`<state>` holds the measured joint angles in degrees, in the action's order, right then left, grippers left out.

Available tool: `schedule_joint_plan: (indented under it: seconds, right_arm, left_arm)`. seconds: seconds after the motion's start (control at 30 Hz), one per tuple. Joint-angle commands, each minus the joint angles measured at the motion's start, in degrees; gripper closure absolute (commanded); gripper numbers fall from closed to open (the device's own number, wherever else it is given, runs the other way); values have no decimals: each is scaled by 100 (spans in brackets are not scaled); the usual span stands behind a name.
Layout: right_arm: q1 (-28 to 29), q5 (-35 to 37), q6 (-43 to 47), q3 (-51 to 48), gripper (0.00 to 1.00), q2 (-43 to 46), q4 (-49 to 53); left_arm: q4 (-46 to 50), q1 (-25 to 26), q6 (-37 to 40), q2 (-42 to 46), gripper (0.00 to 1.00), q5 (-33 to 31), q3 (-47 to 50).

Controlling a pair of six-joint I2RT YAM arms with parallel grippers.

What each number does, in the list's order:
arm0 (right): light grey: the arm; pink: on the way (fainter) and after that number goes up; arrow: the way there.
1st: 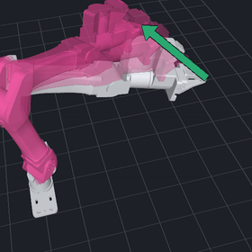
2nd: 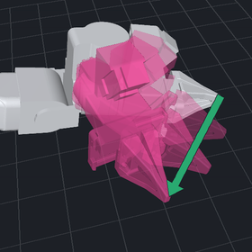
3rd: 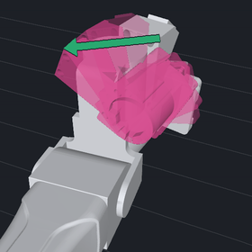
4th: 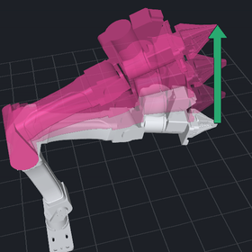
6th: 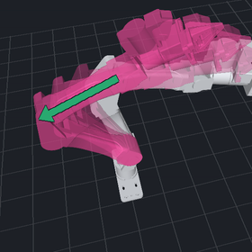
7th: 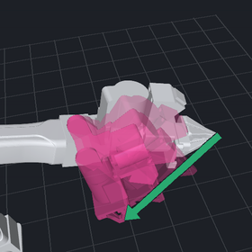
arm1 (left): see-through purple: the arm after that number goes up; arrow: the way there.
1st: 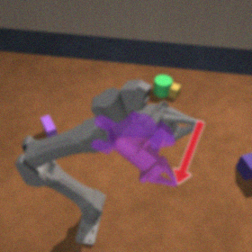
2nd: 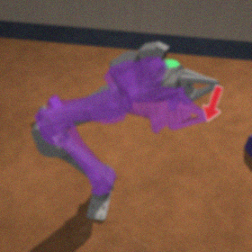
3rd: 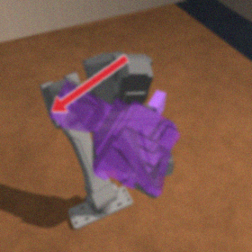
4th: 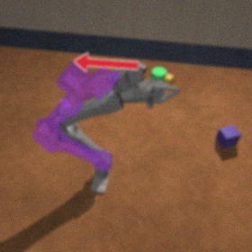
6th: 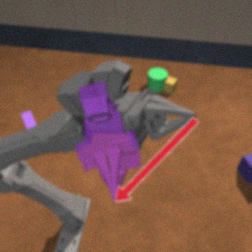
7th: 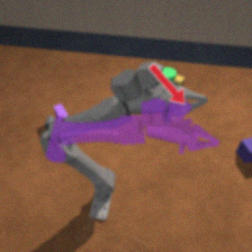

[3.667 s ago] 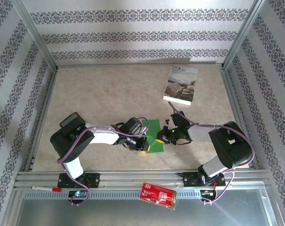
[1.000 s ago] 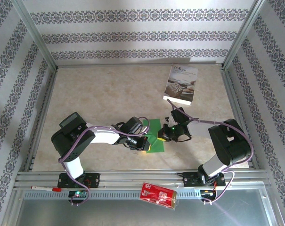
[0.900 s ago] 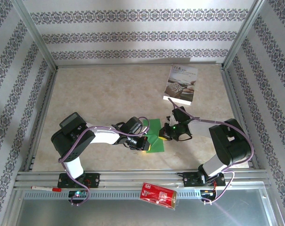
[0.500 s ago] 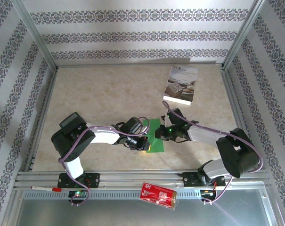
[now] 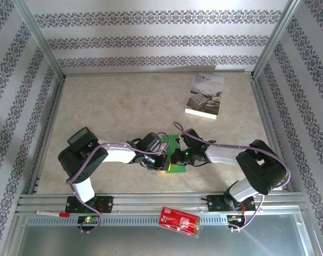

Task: Fold a paper plane with a square sheet of paper (pick it up from the middle)
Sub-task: Fold the triangle a second time at the center of the table.

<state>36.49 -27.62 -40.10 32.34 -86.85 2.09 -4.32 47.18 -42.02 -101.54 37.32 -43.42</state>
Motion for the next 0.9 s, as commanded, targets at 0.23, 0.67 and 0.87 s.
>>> schedule_joint_plan:
  seconds: [0.23, 0.67, 0.87]
  right_arm:
    - [-724, 329, 771, -333, 95, -8, -100]
    - [-1381, 587, 724, -289, 96, -198, -180]
    - [-1562, 919, 577, -331, 96, -110, -99]
  left_arm:
    - [1293, 68, 141, -549, 100, -730, 487]
    - [1337, 72, 125, -517, 100, -739, 475]
    - [1328, 72, 134, -531, 100, -730, 480]
